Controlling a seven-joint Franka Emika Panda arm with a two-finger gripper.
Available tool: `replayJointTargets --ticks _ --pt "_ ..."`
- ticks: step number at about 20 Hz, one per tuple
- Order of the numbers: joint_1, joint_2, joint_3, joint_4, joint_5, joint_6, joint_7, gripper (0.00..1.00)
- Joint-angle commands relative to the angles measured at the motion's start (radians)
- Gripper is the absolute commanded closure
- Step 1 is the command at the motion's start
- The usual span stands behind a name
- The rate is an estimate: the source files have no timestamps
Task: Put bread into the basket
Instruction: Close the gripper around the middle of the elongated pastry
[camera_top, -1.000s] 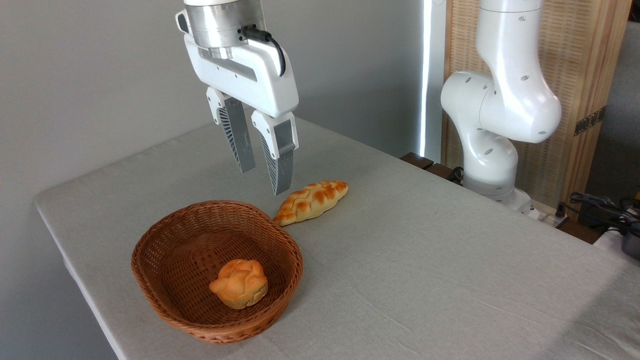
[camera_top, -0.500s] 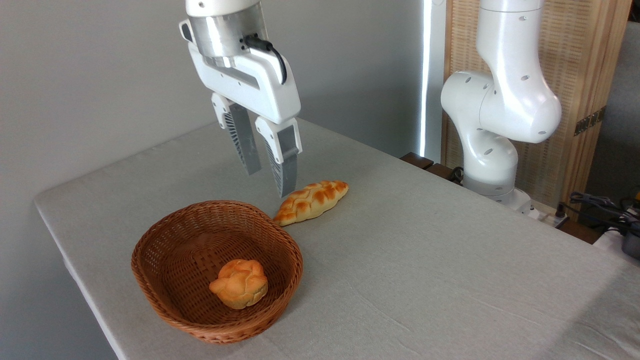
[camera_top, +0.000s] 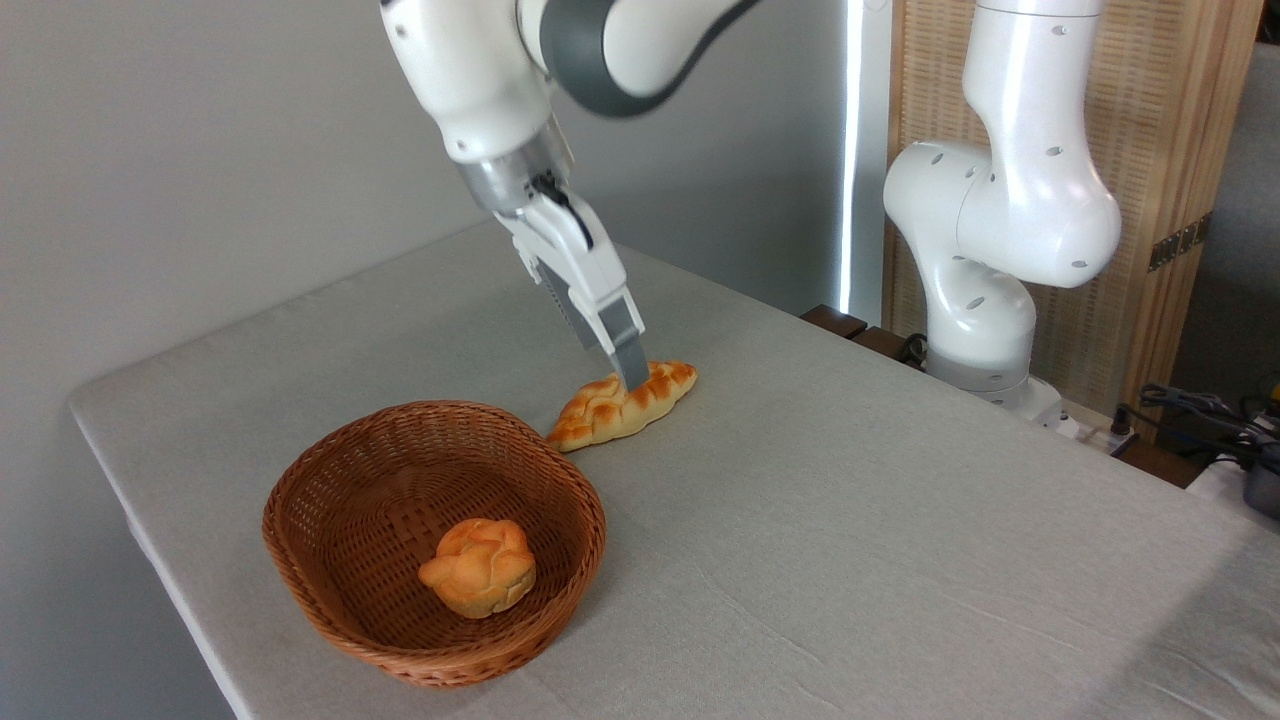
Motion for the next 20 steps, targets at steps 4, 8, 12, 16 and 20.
replayJointTargets --ticks 4,8,12,16,20 --pt "0.000 -0.019 -0.056 -0.178 -0.098 0.219 -0.009 0.00" --pt "-0.006 -0.015 -0.056 -0.195 -0.098 0.221 -0.006 0.10" --pt "-0.006 -0.008 -0.056 -0.195 -0.098 0.225 0.002 0.72" --pt "-0.006 -0.006 -0.056 -0.195 -0.098 0.224 0.009 0.72" --pt "-0.006 -0.006 -0.056 -0.195 -0.098 0.222 0.009 0.71"
